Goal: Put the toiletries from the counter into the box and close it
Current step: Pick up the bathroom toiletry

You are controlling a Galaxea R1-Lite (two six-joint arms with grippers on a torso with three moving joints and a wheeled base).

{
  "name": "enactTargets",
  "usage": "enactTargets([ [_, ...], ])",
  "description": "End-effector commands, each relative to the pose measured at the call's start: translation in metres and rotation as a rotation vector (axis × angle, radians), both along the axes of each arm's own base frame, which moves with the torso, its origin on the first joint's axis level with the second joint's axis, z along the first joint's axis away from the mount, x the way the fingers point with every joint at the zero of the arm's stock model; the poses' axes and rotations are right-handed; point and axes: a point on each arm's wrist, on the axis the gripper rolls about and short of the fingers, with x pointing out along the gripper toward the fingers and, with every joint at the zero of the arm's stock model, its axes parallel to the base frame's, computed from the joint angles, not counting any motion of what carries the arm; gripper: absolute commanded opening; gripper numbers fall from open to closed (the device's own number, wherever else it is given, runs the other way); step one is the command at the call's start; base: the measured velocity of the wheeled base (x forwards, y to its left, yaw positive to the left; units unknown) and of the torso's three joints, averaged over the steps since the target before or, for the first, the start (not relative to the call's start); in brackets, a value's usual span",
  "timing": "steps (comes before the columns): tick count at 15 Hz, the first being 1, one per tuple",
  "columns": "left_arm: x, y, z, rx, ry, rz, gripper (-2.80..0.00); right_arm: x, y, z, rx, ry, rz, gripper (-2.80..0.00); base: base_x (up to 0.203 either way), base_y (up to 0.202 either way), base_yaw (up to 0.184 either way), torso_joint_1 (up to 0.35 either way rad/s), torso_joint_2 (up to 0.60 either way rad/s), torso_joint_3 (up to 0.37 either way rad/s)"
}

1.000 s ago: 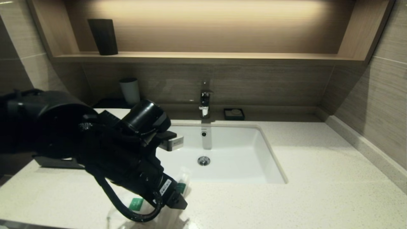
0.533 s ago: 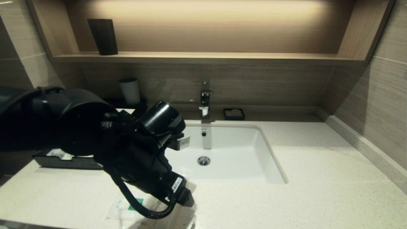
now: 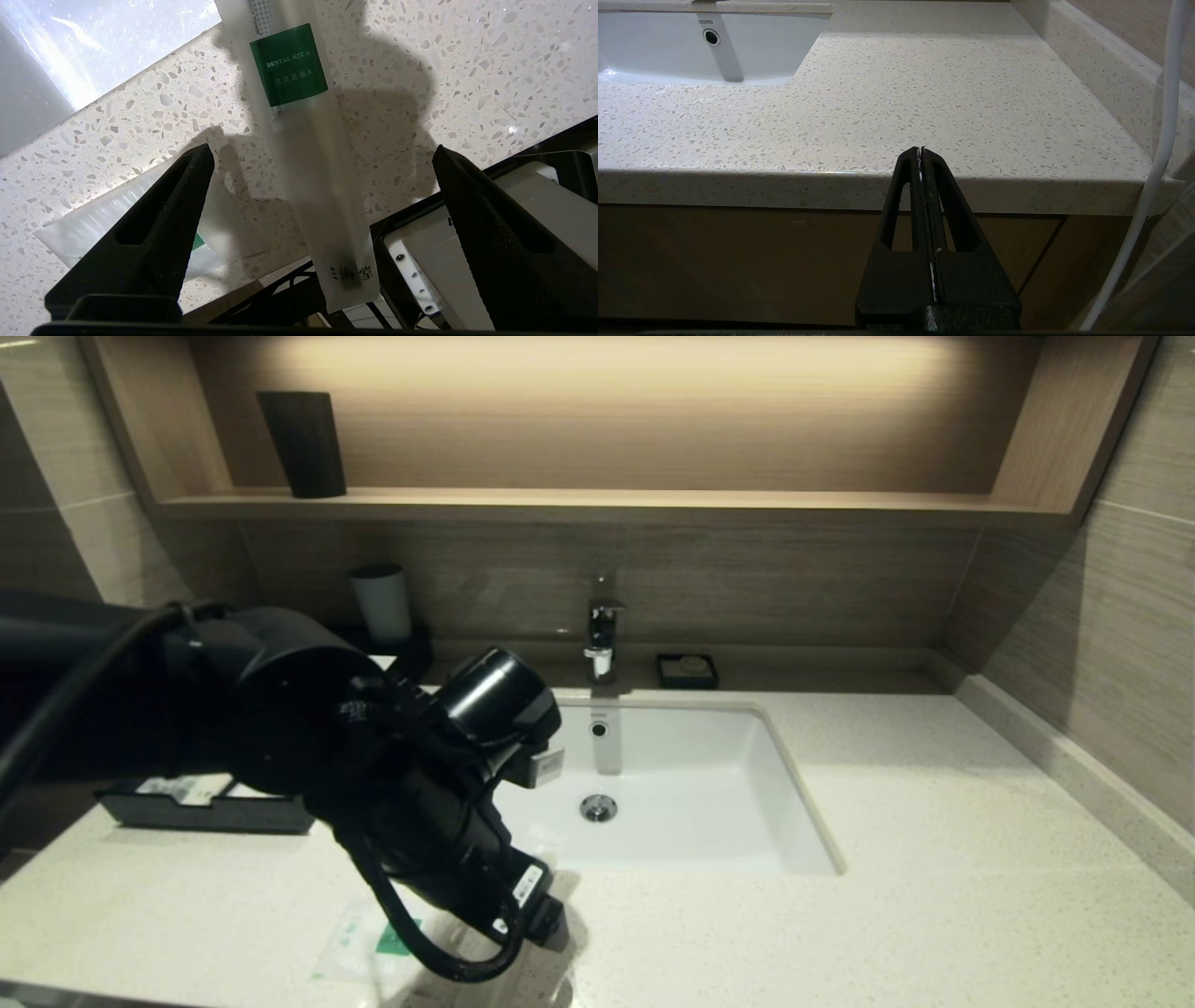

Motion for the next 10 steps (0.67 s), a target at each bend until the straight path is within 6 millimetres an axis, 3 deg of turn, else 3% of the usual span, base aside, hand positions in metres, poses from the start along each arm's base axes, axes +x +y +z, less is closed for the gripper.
enactTargets([
  [1,0.0,0.0,-0.002,0.011,0.005,0.003,0.0,0.0,0.0,0.0,0.0,0.0,0.0,-2.8,0.0,0.0,0.0,0.0,0.0,0.0],
  [10,-0.002,-0.009,-0.013,0.049,0.018,-0.016,0.0,0.0,0.0,0.0,0.0,0.0,0.0,-2.8,0.0,0.0,0.0,0.0,0.0,0.0],
])
